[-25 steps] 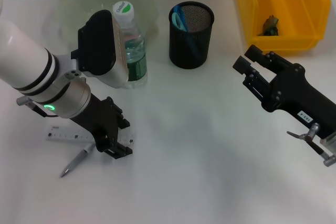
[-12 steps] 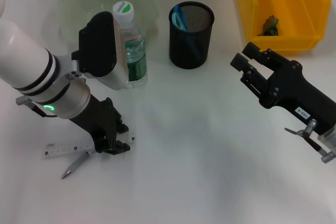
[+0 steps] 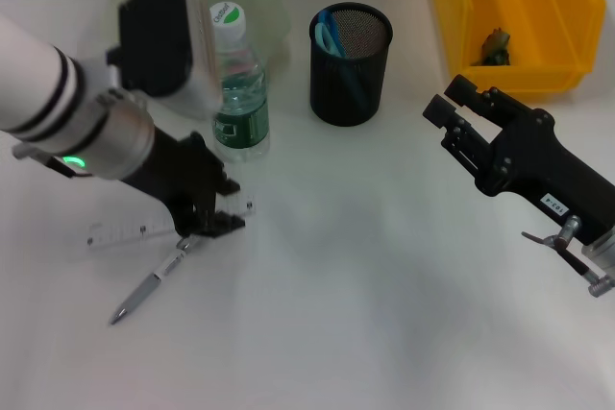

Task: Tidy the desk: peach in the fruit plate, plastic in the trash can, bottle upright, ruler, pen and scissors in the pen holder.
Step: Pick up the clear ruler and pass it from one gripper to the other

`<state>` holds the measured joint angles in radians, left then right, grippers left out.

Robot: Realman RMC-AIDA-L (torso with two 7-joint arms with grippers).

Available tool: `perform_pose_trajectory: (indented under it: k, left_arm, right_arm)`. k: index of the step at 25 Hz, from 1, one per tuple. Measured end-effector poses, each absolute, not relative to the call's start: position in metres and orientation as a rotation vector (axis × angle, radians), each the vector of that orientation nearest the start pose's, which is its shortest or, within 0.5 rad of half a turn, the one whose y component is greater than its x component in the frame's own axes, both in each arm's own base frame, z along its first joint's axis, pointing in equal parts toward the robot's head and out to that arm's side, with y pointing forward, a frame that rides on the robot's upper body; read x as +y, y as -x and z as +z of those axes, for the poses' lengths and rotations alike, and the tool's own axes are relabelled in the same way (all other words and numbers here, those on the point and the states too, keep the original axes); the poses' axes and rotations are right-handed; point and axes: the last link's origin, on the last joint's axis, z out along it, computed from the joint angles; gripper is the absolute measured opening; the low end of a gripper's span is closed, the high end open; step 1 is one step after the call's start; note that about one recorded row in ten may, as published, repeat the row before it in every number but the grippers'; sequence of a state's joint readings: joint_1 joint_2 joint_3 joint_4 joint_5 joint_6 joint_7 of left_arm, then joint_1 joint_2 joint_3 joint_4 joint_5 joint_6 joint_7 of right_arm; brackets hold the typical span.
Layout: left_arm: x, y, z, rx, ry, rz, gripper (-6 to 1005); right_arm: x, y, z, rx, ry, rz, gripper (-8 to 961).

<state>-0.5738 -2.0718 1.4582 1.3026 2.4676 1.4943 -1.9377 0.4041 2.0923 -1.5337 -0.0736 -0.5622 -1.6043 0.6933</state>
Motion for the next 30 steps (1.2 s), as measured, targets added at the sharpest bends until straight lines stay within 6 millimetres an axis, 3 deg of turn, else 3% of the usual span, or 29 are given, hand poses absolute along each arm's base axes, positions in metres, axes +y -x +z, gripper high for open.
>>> perform_pose_trajectory:
  k: [5, 9, 13, 16, 20, 21, 23, 25, 27, 30]
  left_arm:
    - [0.337, 0.155, 0.006, -0.049, 2.901, 0.330, 403]
    - [0.330, 0.135, 0.034, -0.040, 2.870, 0.061, 407]
    - [0.328, 0.130, 0.047, -0.076, 2.858, -0.138, 410]
    - [0.326, 0.130, 0.052, -0.101, 2.860, -0.295, 413]
    - [0.326, 0.130, 0.052, -0.111, 2.863, -0.361, 416]
    - [0.325, 0.129, 0.055, -0.138, 2.856, -0.534, 417]
    - [0.325, 0.129, 0.055, -0.138, 2.856, -0.534, 419]
    - [0.326, 0.145, 0.064, -0.214, 2.798, -0.911, 421]
    - [0.324, 0.154, 0.065, -0.234, 2.768, -1.079, 423]
    - [0.320, 0.163, 0.064, -0.237, 2.754, -1.177, 425]
  right_arm:
    - [0.266, -0.275, -0.046, 0.565, 2.146, 1.257, 401]
    - [0.262, -0.279, -0.045, 0.572, 2.154, 1.251, 401]
    - [0.257, -0.286, -0.041, 0.579, 2.156, 1.244, 401]
    - [0.254, -0.292, -0.033, 0.597, 2.169, 1.242, 400]
    - [0.248, -0.290, -0.028, 0.592, 2.275, 1.275, 414]
    - [0.246, -0.289, -0.025, 0.600, 2.313, 1.301, 421]
    - [0.245, -0.288, -0.023, 0.598, 2.330, 1.313, 436]
    - [0.244, -0.284, -0.022, 0.589, 2.375, 1.337, 454]
    - [0.243, -0.278, -0.021, 0.583, 2.460, 1.365, 477]
    - [0.245, -0.268, -0.020, 0.595, 2.557, 1.406, 511]
